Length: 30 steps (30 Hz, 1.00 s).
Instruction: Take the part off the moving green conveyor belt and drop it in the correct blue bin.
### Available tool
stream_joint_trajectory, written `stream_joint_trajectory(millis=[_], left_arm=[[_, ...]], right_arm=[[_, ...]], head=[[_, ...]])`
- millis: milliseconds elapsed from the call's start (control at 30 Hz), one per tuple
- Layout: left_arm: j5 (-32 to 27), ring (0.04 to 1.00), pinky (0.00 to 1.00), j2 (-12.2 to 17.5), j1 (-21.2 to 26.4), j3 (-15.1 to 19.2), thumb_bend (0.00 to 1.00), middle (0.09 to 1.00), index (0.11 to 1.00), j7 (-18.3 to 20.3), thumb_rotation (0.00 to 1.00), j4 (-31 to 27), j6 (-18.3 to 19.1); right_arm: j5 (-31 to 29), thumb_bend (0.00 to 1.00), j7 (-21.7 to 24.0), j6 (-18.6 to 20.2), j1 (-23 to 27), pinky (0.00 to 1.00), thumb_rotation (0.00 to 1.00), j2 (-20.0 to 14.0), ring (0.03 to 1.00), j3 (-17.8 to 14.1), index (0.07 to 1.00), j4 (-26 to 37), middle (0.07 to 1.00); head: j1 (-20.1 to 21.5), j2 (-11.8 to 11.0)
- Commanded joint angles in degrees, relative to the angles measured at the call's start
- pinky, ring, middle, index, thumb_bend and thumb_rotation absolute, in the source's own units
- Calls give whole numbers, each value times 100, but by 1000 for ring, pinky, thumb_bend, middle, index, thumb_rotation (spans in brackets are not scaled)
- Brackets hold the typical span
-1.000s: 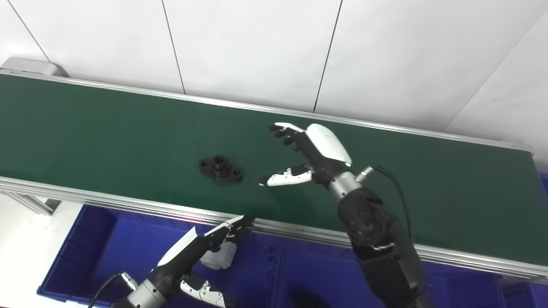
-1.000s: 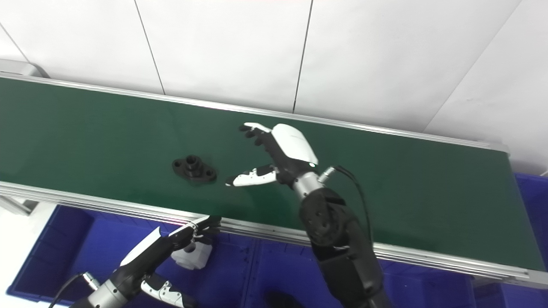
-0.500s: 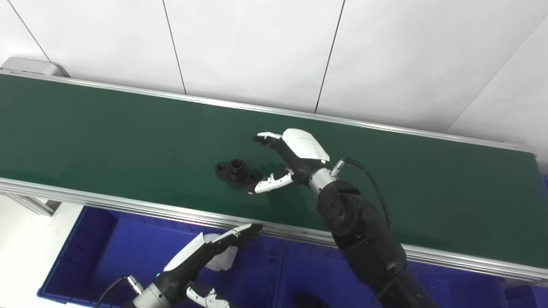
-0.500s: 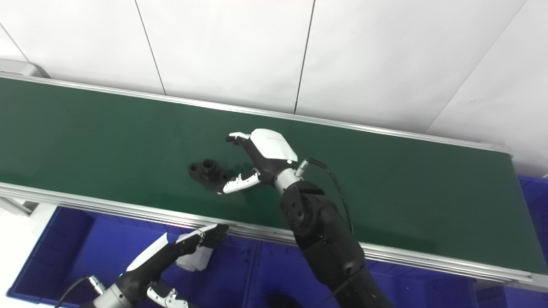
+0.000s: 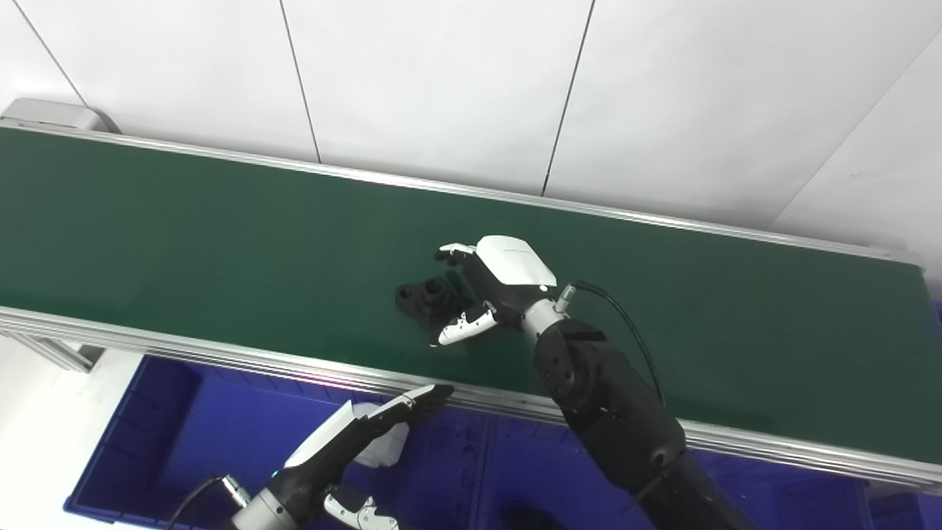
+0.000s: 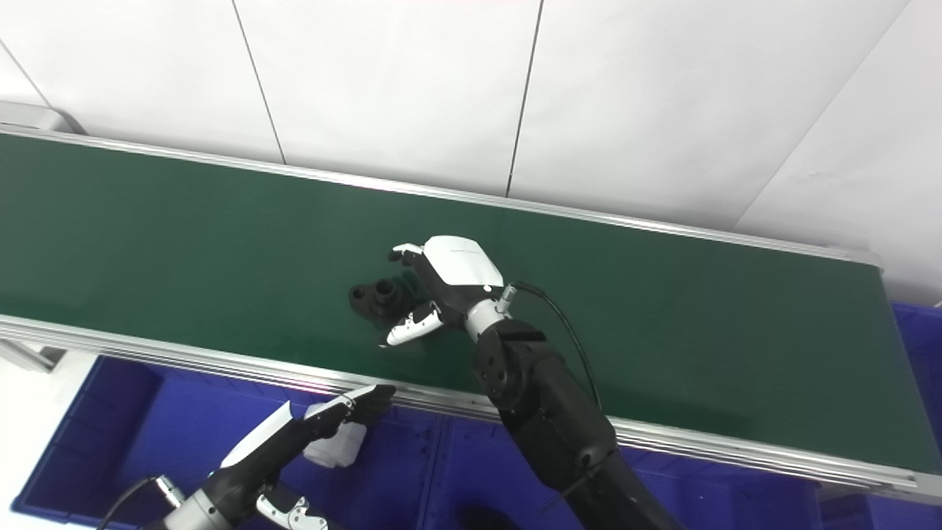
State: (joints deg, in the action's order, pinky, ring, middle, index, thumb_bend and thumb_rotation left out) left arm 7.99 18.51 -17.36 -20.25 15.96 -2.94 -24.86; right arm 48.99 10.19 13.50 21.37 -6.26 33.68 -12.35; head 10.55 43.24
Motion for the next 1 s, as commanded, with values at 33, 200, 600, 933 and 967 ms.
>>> stream_joint_trajectory(millis=[33,200,600,933,967], left_arm=[[-66,878,827,-4,-7,19,816,909,915,-52,423,-173,-202],[-84,877,824,-14,-30,32,819,908,914,-35,425,-207,-196],[-108,882,828,-42,-56,45,823,914,922,16,439,-304,-161],[-194,887,831,-66,-47,91,828,918,922,87,442,-339,-74],[-212,892,841,-71,-46,96,829,919,922,94,441,-340,-67]], right_arm=[[61,799,-216,-357,102,717,319,13,756,102,809,-16,786],[69,790,-383,-460,20,691,297,-42,736,198,795,-102,770],[78,528,-322,-543,-264,241,0,-391,315,241,492,300,477],[121,528,-341,-695,-370,237,0,-632,312,258,490,424,477],[124,528,-326,-689,-372,241,0,-645,316,258,490,450,477]], head=[[-18,21],[-16,69],[22,207],[28,266],[28,267]])
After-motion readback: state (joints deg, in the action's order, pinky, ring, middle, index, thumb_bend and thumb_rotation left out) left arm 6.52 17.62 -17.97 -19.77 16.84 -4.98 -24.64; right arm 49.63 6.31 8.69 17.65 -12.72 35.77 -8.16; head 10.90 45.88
